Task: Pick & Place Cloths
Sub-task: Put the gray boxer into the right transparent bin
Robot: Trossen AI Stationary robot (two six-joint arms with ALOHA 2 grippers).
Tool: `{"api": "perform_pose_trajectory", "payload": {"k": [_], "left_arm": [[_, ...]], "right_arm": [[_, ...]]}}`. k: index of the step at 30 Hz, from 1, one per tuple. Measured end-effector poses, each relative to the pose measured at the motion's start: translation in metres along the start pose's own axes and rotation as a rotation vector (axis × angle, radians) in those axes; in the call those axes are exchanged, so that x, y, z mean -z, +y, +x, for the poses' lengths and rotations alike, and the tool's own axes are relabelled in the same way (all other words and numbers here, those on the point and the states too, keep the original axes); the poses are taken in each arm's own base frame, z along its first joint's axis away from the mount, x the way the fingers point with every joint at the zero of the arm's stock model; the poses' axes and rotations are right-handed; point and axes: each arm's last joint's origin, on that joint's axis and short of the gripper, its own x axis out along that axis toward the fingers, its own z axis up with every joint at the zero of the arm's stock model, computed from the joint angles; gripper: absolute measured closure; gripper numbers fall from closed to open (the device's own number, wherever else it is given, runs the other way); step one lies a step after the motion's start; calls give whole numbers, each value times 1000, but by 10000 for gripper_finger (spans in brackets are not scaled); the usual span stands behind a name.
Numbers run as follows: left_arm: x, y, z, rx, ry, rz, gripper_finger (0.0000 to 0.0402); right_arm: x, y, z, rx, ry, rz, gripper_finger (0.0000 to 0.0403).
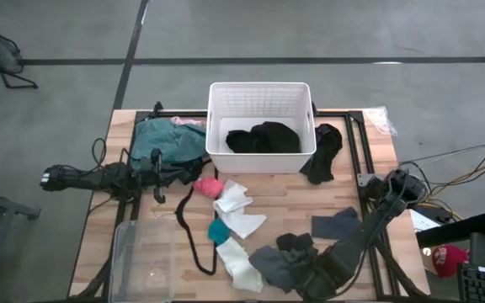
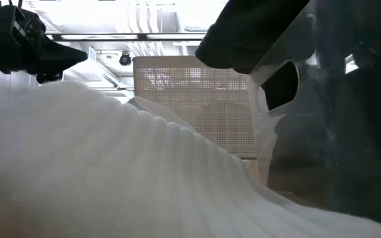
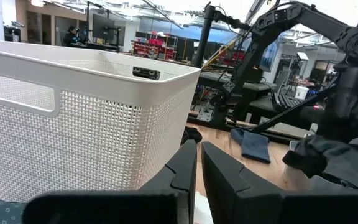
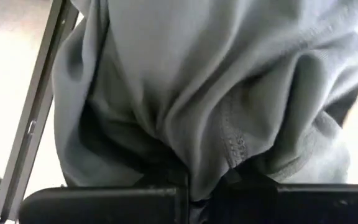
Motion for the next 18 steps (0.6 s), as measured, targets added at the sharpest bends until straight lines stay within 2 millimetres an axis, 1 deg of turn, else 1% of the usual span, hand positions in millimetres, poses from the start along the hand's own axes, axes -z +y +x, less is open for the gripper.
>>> {"api": "perform_pose_trajectory", "payload": {"k": [4,7,9,13,18], "left_arm": [[0,0,0,0,0,0,371],[0,0,0,0,0,0,371],[0,0,0,0,1,0,371],[0,0,0,0,0,0,371],[0,0,0,0,0,0,371]], "right_arm": [[-4,-3,15,-93,78,-36,390],[-5,-4,24,-89,112,-9,385],[-5,-5,24,-87,122,-4,372],[-4,-7,16,-97,105,7,332],[-1,-11,-10,-122,41,42,280]]}}
